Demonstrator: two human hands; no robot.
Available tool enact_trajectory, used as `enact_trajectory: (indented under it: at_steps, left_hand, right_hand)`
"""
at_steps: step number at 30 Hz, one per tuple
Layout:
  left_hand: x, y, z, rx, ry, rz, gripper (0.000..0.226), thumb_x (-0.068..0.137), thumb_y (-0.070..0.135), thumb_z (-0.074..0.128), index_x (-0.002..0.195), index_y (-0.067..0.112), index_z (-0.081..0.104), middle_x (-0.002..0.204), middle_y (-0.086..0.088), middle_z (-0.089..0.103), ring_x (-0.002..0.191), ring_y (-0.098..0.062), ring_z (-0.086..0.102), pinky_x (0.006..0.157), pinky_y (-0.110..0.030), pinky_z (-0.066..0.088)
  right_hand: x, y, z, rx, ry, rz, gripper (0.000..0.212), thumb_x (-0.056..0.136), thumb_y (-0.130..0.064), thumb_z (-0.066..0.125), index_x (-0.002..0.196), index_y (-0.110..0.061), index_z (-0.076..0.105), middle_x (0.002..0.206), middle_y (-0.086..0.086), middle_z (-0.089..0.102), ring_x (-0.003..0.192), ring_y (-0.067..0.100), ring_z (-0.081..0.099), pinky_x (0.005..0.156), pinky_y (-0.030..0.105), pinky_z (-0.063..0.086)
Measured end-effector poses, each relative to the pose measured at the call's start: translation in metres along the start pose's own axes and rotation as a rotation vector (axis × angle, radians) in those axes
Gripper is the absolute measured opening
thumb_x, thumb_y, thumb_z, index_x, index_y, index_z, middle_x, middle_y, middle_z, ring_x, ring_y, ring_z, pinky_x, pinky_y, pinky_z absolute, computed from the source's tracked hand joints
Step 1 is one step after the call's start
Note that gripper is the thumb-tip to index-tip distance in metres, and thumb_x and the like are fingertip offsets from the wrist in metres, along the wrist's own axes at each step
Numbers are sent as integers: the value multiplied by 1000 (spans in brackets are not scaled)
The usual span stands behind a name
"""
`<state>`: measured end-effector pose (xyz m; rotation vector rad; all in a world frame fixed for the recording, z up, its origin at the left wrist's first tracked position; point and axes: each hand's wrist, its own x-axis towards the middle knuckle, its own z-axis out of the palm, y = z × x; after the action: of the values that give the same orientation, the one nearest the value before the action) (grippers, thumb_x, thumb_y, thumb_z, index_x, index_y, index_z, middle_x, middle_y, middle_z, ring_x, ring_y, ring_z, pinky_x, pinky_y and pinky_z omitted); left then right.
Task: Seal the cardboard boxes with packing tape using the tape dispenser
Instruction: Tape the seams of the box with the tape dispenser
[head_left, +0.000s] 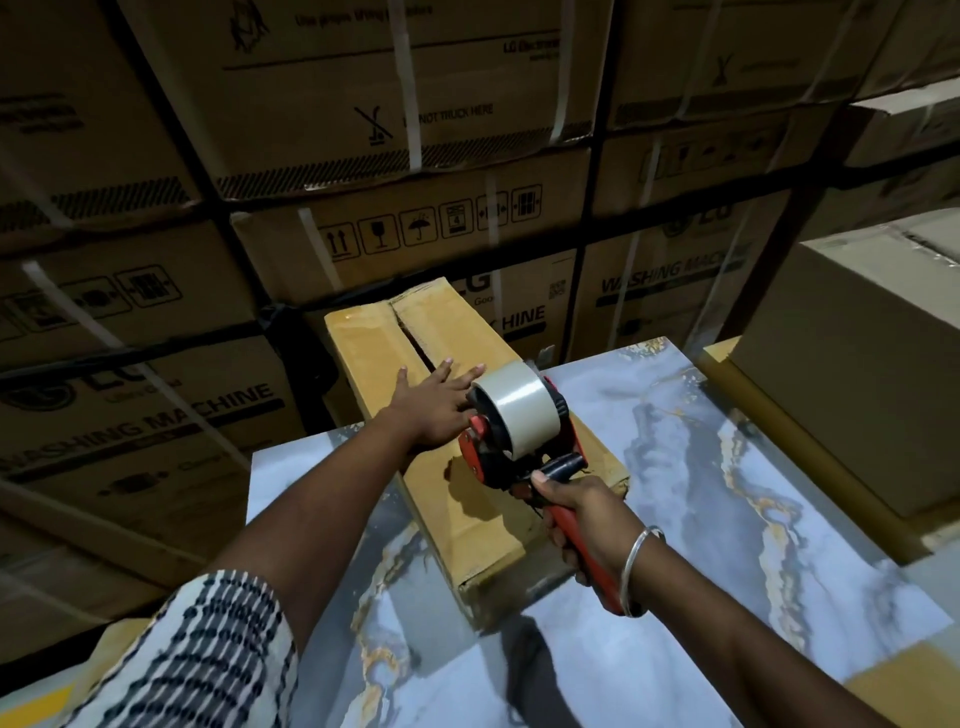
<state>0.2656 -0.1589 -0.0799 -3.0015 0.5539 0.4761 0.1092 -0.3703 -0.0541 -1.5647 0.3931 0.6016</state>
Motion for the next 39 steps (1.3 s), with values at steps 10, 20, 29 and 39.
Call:
enact_trajectory:
  at_steps: [10,20,29,39]
  left_hand:
    - [9,-8,9,-34,32,36,54,96,72,13,145,66,-10,162,26,-12,153,-22,-15,108,-78,-2]
    - [-12,21,11,-51,162,95,59,101,63,12,157,44,6,166,15,-1,154,-18,-8,118,-65,-3]
    - [-32,49,31,-84,58,176,72,97,72,19,157,41,-10,164,19,-12,153,-12,-8,119,-62,-1]
    - [-21,46,24,-43,68,146,74,95,75,19,155,45,-13,163,23,-10,153,-16,-12,117,-64,-6]
  right_hand:
    - [-63,35,-35,-17,10,13,39,97,-46,59,83,-12,51,58,0,39,46,13,26,45,24,20]
    - [-74,56,-42,6,26,-25,44,95,-46,61,74,-12,43,64,6,36,48,16,25,48,28,18]
    - [-71,61,-34,74,38,-7,39,98,-37,59,73,-13,41,61,6,32,46,17,21,49,27,12]
    - [-62,57,-37,60,39,-29,41,97,-40,60,72,-12,43,61,7,37,47,17,25,52,31,13]
